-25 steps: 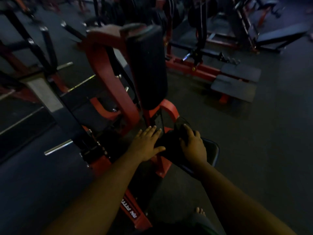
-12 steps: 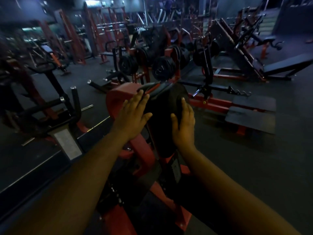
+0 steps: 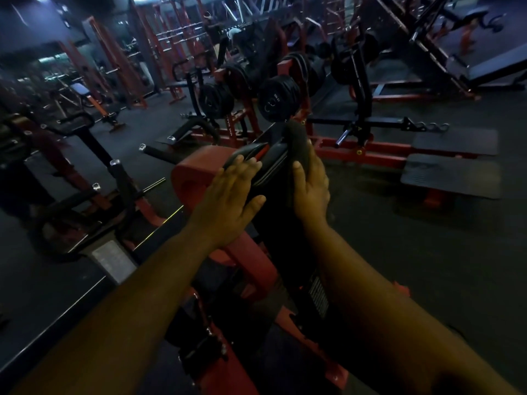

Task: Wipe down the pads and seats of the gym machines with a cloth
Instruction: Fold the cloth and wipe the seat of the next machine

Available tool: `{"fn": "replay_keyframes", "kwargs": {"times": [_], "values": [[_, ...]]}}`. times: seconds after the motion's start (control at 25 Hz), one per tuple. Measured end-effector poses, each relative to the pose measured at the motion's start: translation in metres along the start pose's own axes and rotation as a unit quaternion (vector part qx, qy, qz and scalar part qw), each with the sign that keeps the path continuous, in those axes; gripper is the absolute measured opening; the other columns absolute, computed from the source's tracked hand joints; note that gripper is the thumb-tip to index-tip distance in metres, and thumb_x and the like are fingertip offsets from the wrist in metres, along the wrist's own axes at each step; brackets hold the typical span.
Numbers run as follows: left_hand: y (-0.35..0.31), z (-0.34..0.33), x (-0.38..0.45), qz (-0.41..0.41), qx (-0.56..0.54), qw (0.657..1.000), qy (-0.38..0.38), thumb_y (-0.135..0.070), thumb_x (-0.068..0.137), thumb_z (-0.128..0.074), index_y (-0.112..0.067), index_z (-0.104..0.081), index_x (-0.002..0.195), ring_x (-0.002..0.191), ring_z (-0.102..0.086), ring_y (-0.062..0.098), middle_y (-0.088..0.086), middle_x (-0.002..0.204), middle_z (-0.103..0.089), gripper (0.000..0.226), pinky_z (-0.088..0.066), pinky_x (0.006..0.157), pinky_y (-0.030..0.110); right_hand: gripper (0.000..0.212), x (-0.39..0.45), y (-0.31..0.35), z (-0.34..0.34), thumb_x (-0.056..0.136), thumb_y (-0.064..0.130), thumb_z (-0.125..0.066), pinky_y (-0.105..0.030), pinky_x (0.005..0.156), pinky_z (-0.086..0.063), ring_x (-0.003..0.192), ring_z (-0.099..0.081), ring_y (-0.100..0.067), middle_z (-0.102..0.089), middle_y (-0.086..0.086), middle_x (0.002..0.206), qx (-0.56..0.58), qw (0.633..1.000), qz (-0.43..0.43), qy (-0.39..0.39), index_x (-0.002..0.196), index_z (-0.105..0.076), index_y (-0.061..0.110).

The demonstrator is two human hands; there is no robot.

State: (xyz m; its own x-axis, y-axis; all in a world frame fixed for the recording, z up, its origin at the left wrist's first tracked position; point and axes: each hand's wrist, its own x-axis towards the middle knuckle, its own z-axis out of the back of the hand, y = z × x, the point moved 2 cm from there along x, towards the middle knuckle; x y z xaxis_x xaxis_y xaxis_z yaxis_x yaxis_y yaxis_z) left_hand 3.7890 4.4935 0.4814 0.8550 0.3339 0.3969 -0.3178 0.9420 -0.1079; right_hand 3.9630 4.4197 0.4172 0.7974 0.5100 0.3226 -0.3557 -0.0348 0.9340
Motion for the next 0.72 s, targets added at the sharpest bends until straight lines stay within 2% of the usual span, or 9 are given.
{"fn": "replay_keyframes", "kwargs": {"times": [0.08, 0.16, 0.32, 0.44, 0.52, 0.6, 0.72], "values": [[0.000, 0.001, 0.001, -0.006, -0.004, 1.000, -0.008, -0.053, 0.102, -0.030, -0.021, -0.016, 0.160, 0.152, 0.010, -0.001, -0.003, 0.167, -0.013, 0.067, -0.007, 0.127, 0.046, 0.062, -0.046, -0.004, -0.010, 0.093, 0.071, -0.026, -0.062, 0.117, -0.017, 0.153, -0.014, -0.020, -0.014, 0.010, 0.168, -0.015, 0.999, 0.027, -0.008, 0.151, -0.009, 0.061], [0.000, 0.000, 0.000, -0.017, 0.002, 1.000, -0.017, -0.053, 0.102, -0.030, -0.018, -0.019, 0.160, 0.150, 0.012, -0.004, -0.003, 0.167, -0.013, 0.068, -0.005, 0.126, 0.041, 0.062, -0.096, -0.034, -0.017, 0.092, 0.075, -0.026, -0.057, 0.119, -0.013, 0.155, -0.004, -0.015, -0.005, 0.014, 0.169, -0.027, 0.999, 0.024, -0.005, 0.149, -0.003, 0.064], [0.000, 0.005, 0.001, -0.021, 0.029, 0.999, 0.007, -0.056, 0.100, -0.028, -0.019, -0.018, 0.160, 0.153, 0.003, 0.007, 0.002, 0.168, -0.017, 0.071, -0.005, 0.125, 0.038, 0.071, -0.131, -0.103, -0.015, 0.085, 0.087, -0.021, -0.062, 0.119, -0.018, 0.154, -0.005, -0.013, -0.010, 0.010, 0.168, -0.029, 0.995, -0.090, -0.029, 0.149, -0.008, 0.060], [0.007, 0.012, 0.005, -0.039, 0.051, 0.997, 0.051, -0.062, 0.098, -0.023, -0.025, -0.013, 0.161, 0.155, 0.001, 0.012, -0.001, 0.169, -0.014, 0.074, -0.005, 0.127, 0.044, 0.070, -0.112, -0.077, -0.016, 0.085, 0.079, -0.021, -0.066, 0.118, -0.014, 0.154, -0.006, -0.016, -0.012, 0.010, 0.168, -0.018, 0.991, -0.127, -0.033, 0.151, -0.013, 0.057], [0.011, 0.013, 0.006, -0.039, 0.040, 0.996, 0.072, -0.064, 0.098, -0.020, -0.029, -0.008, 0.161, 0.156, 0.005, 0.010, -0.005, 0.170, -0.008, 0.073, -0.003, 0.127, 0.047, 0.067, -0.088, -0.039, -0.014, 0.088, 0.075, -0.019, -0.064, 0.119, -0.012, 0.154, -0.006, -0.017, -0.012, 0.012, 0.168, -0.011, 0.996, -0.087, -0.029, 0.153, -0.014, 0.056], [0.014, 0.012, 0.005, -0.034, 0.009, 0.997, 0.075, -0.064, 0.098, -0.019, -0.032, -0.006, 0.161, 0.155, 0.008, 0.006, -0.008, 0.170, -0.006, 0.072, -0.003, 0.127, 0.047, 0.062, -0.060, -0.002, -0.010, 0.094, 0.069, -0.021, -0.060, 0.120, -0.012, 0.154, -0.008, -0.019, -0.014, 0.011, 0.168, -0.012, 1.000, -0.012, -0.026, 0.154, -0.016, 0.055], [0.014, 0.009, 0.004, -0.037, 0.006, 0.997, 0.070, -0.063, 0.098, -0.018, -0.033, -0.006, 0.160, 0.154, 0.008, 0.005, -0.008, 0.169, -0.006, 0.070, -0.004, 0.127, 0.047, 0.054, -0.015, 0.032, -0.007, 0.099, 0.061, -0.024, -0.055, 0.117, -0.016, 0.152, -0.016, -0.021, -0.021, 0.011, 0.166, -0.034, 0.996, 0.083, -0.012, 0.152, -0.025, 0.052]]}}
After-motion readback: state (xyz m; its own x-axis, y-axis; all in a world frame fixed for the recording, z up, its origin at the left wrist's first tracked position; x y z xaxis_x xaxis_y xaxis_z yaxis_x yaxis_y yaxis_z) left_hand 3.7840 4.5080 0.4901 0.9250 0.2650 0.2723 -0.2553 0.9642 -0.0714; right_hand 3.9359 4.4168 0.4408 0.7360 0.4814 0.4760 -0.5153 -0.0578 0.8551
